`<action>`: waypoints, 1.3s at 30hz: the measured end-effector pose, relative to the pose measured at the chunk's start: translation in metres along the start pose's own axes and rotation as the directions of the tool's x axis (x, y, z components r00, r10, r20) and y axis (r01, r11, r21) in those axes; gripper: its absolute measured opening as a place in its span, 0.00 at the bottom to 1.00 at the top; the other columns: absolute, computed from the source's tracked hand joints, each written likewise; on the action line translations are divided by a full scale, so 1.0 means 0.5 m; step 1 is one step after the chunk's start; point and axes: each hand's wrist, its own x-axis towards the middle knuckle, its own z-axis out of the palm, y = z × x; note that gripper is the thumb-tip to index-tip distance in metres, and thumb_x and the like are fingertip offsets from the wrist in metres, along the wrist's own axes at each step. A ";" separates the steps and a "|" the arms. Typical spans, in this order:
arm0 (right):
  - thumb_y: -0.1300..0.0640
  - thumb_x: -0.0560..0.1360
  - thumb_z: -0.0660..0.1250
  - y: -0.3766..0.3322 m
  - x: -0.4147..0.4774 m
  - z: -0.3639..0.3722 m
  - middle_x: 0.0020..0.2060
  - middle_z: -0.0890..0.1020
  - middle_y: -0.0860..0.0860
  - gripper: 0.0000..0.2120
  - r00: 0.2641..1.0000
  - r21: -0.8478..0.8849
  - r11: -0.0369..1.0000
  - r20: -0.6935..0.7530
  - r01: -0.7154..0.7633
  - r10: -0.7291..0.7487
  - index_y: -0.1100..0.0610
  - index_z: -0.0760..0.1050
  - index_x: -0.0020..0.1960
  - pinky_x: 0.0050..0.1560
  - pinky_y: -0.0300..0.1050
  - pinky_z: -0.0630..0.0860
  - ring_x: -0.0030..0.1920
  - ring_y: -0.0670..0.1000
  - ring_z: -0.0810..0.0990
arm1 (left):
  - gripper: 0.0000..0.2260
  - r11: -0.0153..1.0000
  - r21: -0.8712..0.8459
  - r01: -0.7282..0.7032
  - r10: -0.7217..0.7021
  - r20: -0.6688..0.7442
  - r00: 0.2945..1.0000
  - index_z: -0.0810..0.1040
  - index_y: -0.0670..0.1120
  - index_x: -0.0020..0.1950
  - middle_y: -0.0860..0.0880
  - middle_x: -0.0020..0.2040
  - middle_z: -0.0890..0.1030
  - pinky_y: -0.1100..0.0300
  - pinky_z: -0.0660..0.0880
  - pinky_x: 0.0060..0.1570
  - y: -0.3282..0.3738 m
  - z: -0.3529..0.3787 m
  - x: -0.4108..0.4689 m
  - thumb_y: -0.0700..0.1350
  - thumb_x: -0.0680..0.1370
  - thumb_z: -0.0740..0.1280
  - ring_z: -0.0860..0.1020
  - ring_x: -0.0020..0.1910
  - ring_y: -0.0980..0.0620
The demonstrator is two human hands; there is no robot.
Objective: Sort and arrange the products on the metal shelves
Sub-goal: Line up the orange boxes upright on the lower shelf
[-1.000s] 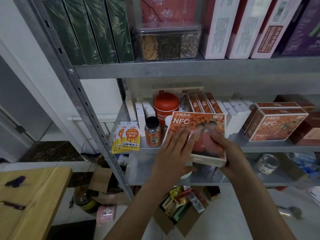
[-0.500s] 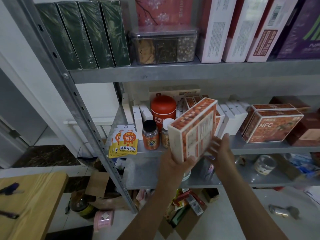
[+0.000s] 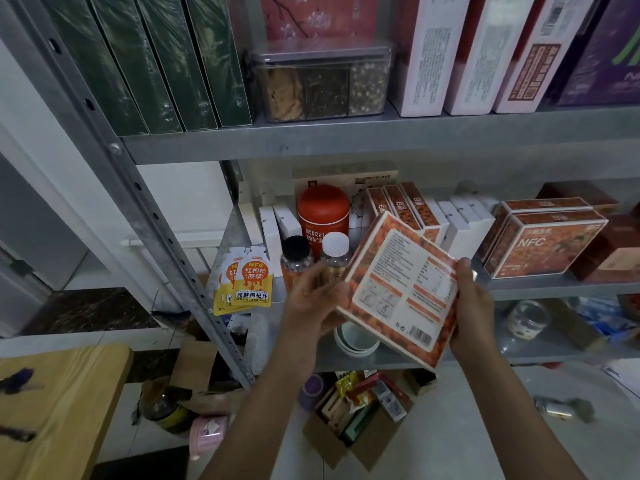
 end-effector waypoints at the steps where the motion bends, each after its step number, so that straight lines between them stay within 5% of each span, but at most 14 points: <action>1: 0.37 0.76 0.63 -0.004 0.000 0.001 0.40 0.86 0.51 0.19 1.000 -0.011 1.000 0.018 0.003 -0.003 0.53 0.78 0.51 0.35 0.45 0.80 0.39 0.52 0.86 | 0.18 0.996 0.079 0.052 -0.053 0.015 0.998 0.76 0.44 0.64 0.43 0.53 0.84 0.51 0.81 0.50 0.000 -0.006 0.004 0.41 0.75 0.72 0.84 0.51 0.43; 7: 0.41 0.73 0.67 -0.030 -0.003 0.010 0.48 0.86 0.54 0.24 0.982 0.034 0.996 0.171 -0.083 0.076 0.56 0.76 0.61 0.43 0.52 0.83 0.47 0.56 0.86 | 0.10 0.982 0.170 0.079 -0.087 0.043 0.995 0.80 0.44 0.58 0.46 0.50 0.86 0.56 0.81 0.50 -0.019 -0.016 0.005 0.42 0.77 0.69 0.84 0.50 0.47; 13: 0.50 0.66 0.79 -0.023 -0.029 -0.015 0.60 0.81 0.59 0.34 0.781 0.086 0.949 0.593 -0.304 0.196 0.57 0.72 0.67 0.50 0.57 0.82 0.59 0.62 0.81 | 0.11 0.997 0.014 0.074 -0.073 -0.034 0.997 0.80 0.44 0.58 0.46 0.51 0.85 0.58 0.81 0.46 -0.026 -0.019 0.006 0.44 0.76 0.69 0.84 0.50 0.48; 16: 0.61 0.68 0.72 -0.018 -0.039 -0.018 0.58 0.83 0.57 0.26 0.772 0.037 0.939 0.580 -0.343 0.259 0.58 0.73 0.65 0.46 0.50 0.83 0.56 0.59 0.83 | 0.08 0.999 0.014 0.051 -0.050 -0.035 0.998 0.81 0.46 0.55 0.47 0.50 0.86 0.61 0.81 0.42 -0.028 -0.024 0.010 0.44 0.77 0.69 0.84 0.49 0.49; 23: 0.62 0.66 0.72 -0.040 -0.059 -0.008 0.53 0.85 0.56 0.22 0.833 0.030 0.973 0.523 -0.229 0.180 0.59 0.75 0.60 0.42 0.47 0.82 0.53 0.58 0.84 | 0.12 0.994 0.109 0.022 -0.024 0.021 0.999 0.80 0.50 0.57 0.49 0.53 0.85 0.56 0.80 0.53 -0.022 -0.024 0.018 0.50 0.74 0.69 0.83 0.54 0.49; 26: 0.59 0.67 0.74 -0.045 -0.074 0.011 0.49 0.86 0.50 0.19 0.907 -0.120 0.992 0.411 -0.048 0.093 0.54 0.77 0.57 0.40 0.45 0.83 0.49 0.52 0.86 | 0.07 0.921 0.387 -0.039 0.050 -0.017 0.999 0.77 0.55 0.56 0.58 0.52 0.82 0.58 0.76 0.59 -0.026 -0.007 0.019 0.45 0.80 0.66 0.80 0.52 0.63; 29: 0.59 0.71 0.74 -0.037 -0.084 0.035 0.42 0.85 0.42 0.14 0.956 -0.272 0.953 0.287 0.133 -0.052 0.46 0.76 0.51 0.38 0.39 0.82 0.43 0.44 0.85 | 0.11 0.883 0.429 -0.192 0.166 0.098 0.981 0.72 0.62 0.59 0.62 0.55 0.78 0.71 0.76 0.49 -0.026 0.030 -0.002 0.50 0.79 0.67 0.77 0.52 0.71; 32: 0.57 0.71 0.74 -0.035 -0.099 0.054 0.39 0.83 0.33 0.14 0.939 -0.270 0.927 0.293 0.261 -0.179 0.42 0.74 0.50 0.33 0.31 0.78 0.41 0.37 0.83 | 0.22 0.822 0.495 -0.282 0.214 0.190 0.958 0.68 0.53 0.72 0.54 0.72 0.70 0.63 0.71 0.65 -0.040 0.064 -0.013 0.54 0.78 0.64 0.69 0.69 0.58; 35: 0.52 0.73 0.72 -0.049 -0.103 0.059 0.44 0.85 0.38 0.08 0.931 -0.184 0.946 0.301 0.269 -0.206 0.45 0.77 0.51 0.36 0.34 0.79 0.44 0.41 0.85 | 0.26 0.714 0.603 -0.356 0.308 0.186 0.933 0.64 0.47 0.76 0.47 0.76 0.63 0.75 0.63 0.62 -0.035 0.083 -0.021 0.46 0.79 0.67 0.64 0.73 0.48; 39: 0.42 0.77 0.60 -0.066 -0.114 0.061 0.43 0.87 0.48 0.16 0.923 -0.085 0.983 0.365 0.163 -0.122 0.51 0.81 0.53 0.38 0.35 0.80 0.44 0.48 0.86 | 0.42 0.892 0.375 -0.253 0.161 0.259 0.952 0.60 0.49 0.76 0.47 0.70 0.72 0.51 0.73 0.66 -0.020 0.092 -0.016 0.62 0.67 0.70 0.74 0.67 0.49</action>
